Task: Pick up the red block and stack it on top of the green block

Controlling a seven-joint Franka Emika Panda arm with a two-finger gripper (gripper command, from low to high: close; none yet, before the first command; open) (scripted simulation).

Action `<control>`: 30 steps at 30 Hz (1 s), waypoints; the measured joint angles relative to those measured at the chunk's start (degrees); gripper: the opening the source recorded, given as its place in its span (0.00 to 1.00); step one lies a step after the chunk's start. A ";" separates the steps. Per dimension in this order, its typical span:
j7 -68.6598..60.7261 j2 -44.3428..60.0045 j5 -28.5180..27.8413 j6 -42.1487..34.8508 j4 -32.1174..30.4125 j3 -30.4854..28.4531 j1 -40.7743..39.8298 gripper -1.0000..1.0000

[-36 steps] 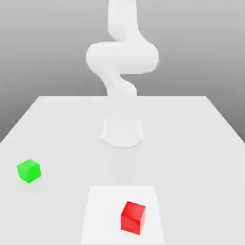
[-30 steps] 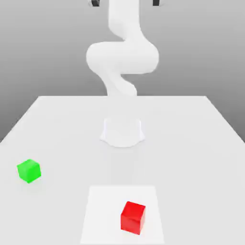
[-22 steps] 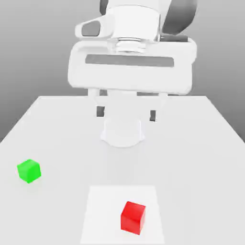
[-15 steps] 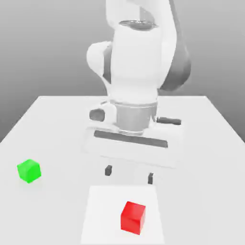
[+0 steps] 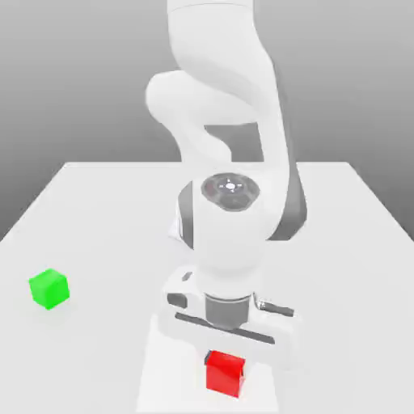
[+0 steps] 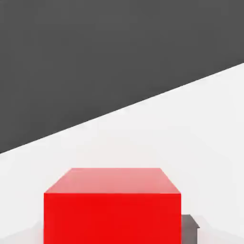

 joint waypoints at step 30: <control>22.25 -17.17 8.24 -5.42 -11.66 -18.53 -35.39 0.00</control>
